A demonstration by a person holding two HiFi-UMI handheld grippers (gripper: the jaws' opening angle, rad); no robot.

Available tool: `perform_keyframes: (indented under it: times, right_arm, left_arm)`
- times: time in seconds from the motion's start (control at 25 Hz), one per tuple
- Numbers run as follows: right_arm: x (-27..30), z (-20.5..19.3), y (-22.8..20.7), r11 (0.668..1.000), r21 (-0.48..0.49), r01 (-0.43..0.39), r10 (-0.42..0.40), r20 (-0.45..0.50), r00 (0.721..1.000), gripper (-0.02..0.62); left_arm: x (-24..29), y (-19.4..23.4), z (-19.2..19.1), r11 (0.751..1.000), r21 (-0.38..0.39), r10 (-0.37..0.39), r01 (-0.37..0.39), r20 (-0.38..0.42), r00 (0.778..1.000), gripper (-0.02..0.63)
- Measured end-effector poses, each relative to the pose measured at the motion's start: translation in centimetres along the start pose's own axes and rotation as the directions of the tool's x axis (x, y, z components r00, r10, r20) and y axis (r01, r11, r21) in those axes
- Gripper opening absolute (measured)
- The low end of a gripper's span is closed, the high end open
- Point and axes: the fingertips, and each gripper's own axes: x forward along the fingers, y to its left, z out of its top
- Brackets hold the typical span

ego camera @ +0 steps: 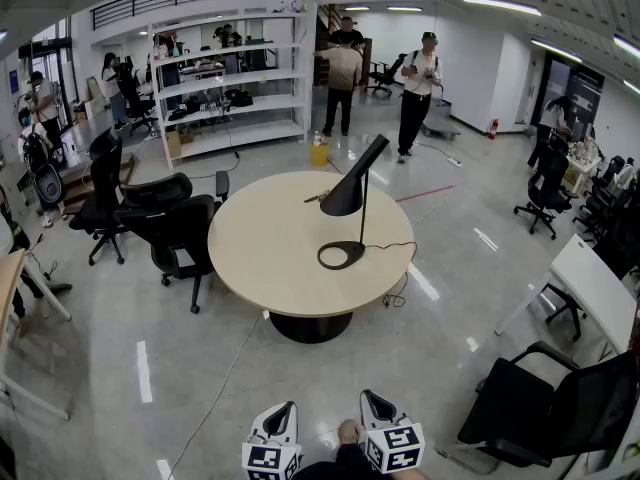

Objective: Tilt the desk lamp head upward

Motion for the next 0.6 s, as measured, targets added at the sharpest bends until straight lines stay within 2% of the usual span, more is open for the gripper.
perform_keyframes:
  times: [0.28, 0.6]
  right_arm:
    - [7.2, 3.5, -6.3, 0.999, 0.014, -0.031, 0.03, 0.012, 0.999, 0.015]
    - [13.8, 8.6, -16.9, 0.998, 0.01, -0.067, 0.066, 0.052, 0.996, 0.015]
  left_arm:
    - [8.5, 1.6, 3.0, 0.999, 0.013, 0.05, -0.05, -0.004, 0.999, 0.046]
    - [20.1, -0.3, 7.9, 0.995, 0.034, 0.096, -0.096, 0.011, 0.995, 0.046]
